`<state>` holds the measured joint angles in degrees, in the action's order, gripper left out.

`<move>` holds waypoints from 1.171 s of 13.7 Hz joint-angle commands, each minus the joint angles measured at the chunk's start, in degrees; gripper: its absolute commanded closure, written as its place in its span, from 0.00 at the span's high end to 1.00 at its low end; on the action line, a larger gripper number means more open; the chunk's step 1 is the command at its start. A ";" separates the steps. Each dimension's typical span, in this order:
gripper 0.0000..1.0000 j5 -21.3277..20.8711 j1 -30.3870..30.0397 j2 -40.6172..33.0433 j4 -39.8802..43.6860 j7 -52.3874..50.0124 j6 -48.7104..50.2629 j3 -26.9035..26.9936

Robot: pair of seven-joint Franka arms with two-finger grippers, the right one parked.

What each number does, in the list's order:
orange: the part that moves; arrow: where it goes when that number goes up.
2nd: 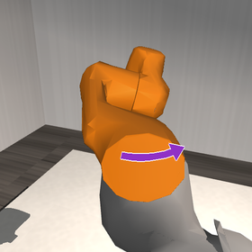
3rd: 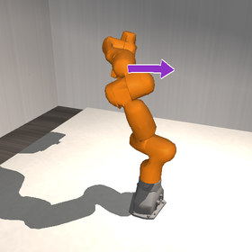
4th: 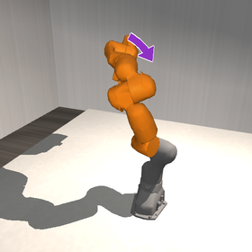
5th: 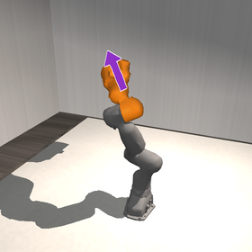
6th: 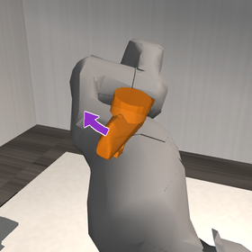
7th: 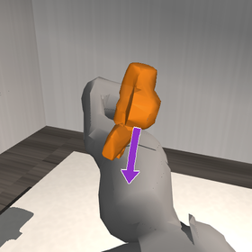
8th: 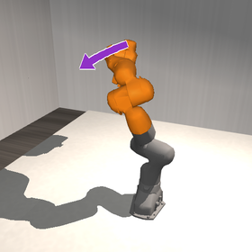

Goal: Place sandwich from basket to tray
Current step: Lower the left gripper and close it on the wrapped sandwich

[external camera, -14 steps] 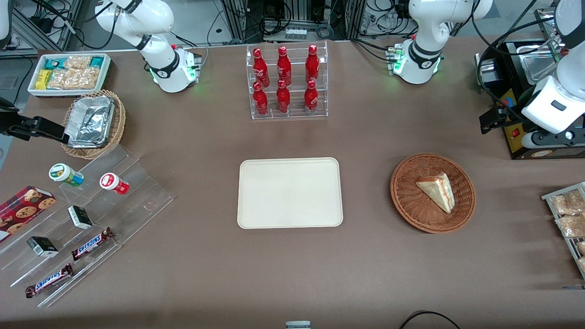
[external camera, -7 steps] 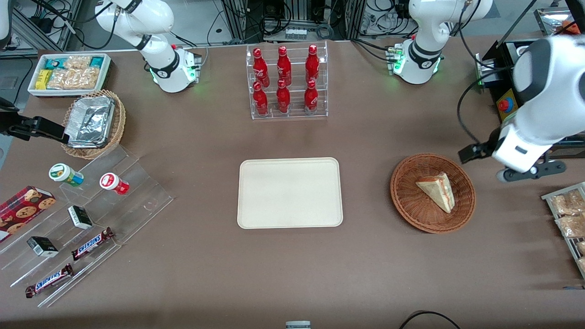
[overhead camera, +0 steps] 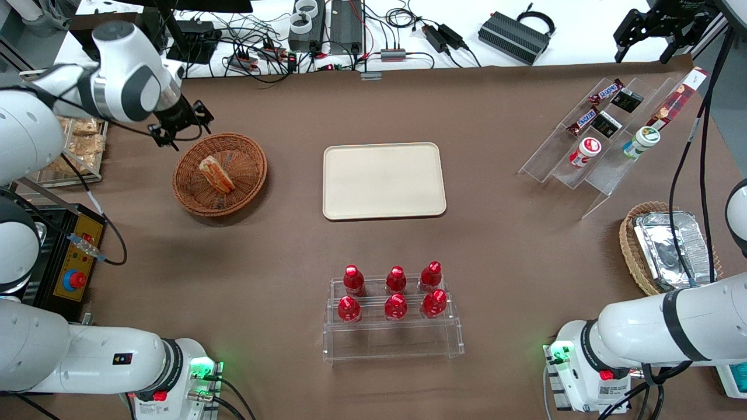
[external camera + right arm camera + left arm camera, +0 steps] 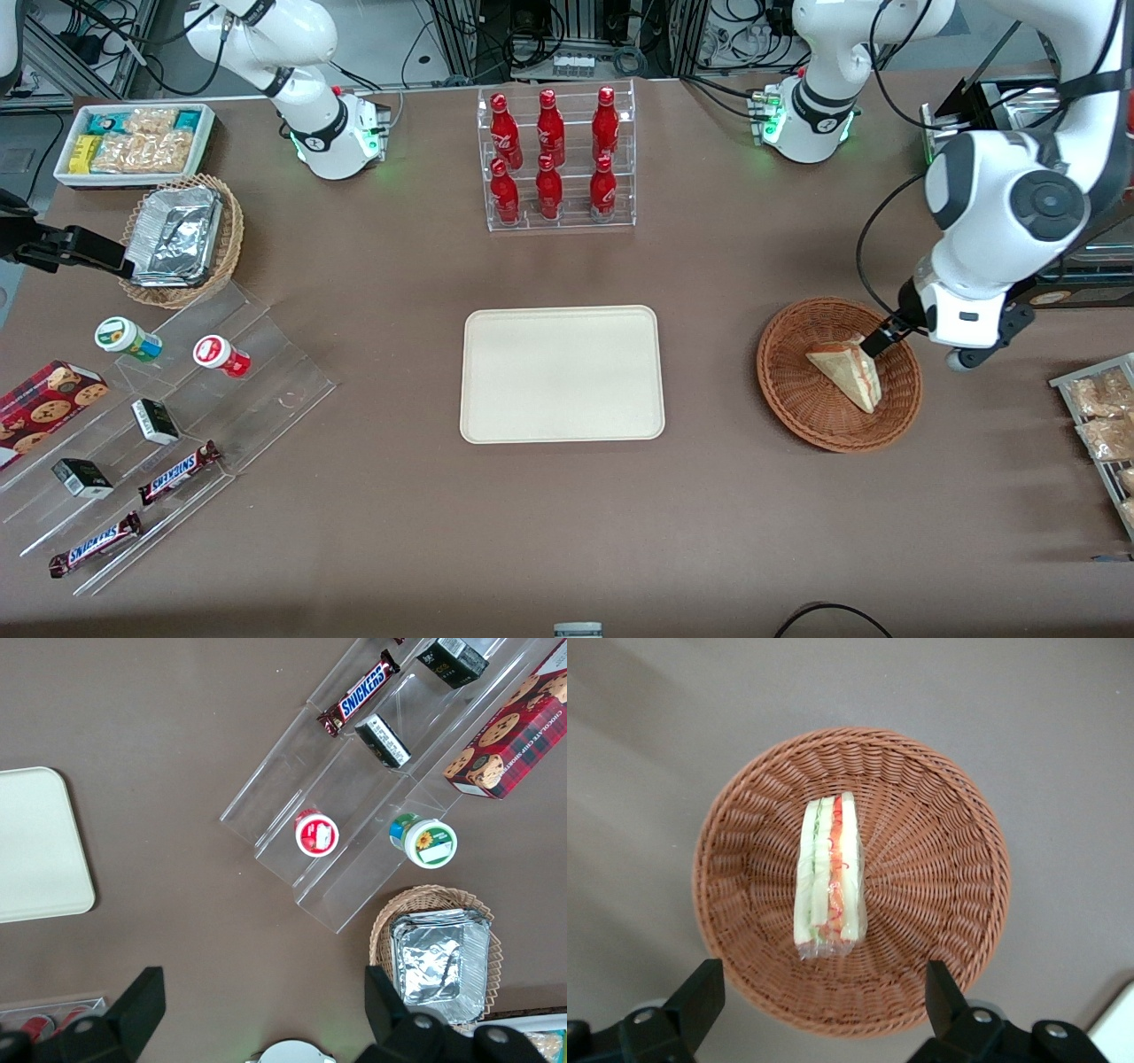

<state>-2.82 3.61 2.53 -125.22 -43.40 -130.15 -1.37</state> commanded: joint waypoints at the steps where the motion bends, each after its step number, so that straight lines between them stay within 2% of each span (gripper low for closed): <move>1: 1.00 0.45 -0.09 -2.18 -6.87 -4.14 -7.89 -0.12; 6: 1.00 0.36 -0.09 -0.60 -12.67 -8.02 -18.01 -0.12; 16: 1.00 0.27 -0.09 7.04 -12.59 -8.11 -25.32 -0.03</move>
<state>-2.70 3.60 8.77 -137.76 -50.78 -153.89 -1.32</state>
